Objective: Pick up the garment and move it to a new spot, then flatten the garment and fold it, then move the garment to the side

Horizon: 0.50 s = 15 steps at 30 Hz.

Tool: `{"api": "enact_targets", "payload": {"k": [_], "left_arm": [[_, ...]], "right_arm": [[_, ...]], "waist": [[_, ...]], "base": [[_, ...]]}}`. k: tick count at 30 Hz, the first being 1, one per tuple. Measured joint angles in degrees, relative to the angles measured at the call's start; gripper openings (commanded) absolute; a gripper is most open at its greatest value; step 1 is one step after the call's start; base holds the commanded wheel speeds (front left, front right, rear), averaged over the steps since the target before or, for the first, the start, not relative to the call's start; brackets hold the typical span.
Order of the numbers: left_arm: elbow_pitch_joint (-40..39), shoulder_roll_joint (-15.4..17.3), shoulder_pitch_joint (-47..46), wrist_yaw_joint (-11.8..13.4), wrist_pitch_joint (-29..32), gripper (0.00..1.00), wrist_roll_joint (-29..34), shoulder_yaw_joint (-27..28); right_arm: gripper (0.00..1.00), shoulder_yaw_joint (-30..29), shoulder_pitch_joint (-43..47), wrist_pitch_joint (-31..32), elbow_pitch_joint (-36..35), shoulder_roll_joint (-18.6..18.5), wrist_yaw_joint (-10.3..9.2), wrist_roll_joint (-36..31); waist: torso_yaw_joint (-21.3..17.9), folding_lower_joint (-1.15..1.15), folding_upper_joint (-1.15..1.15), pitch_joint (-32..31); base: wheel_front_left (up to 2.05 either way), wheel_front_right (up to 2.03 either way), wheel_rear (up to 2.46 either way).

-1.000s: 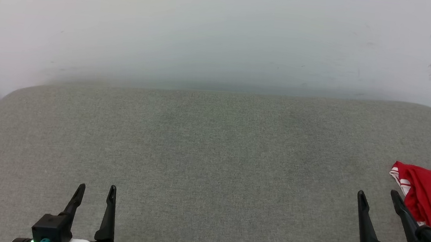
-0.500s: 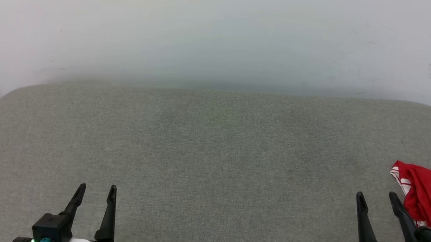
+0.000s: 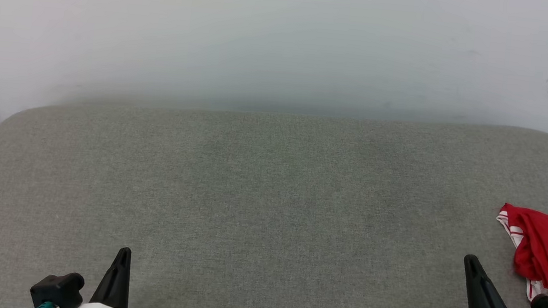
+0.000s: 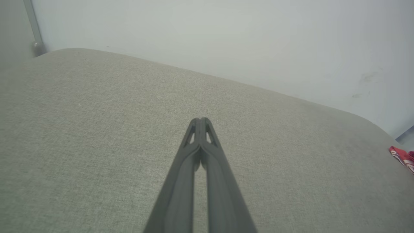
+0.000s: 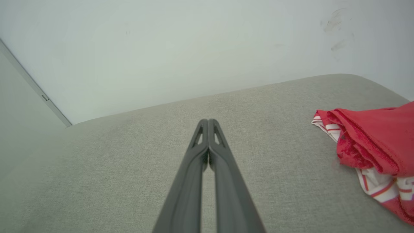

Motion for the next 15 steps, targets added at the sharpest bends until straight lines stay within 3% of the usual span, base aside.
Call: {"api": "enact_targets", "payload": {"k": [15], "left_arm": [[1.3, -1.9, -2.3, -2.1, 3.8, 0.0, -12.7, 3.1]], "right_arm": [[0.0, 0.3, -3.2, 0.2, 4.0, -0.7, 0.0, 16.1]], "waist": [[-0.1, 0.0, 0.0, 0.4]], "base": [[0.0, 0.0, 0.0]]}}
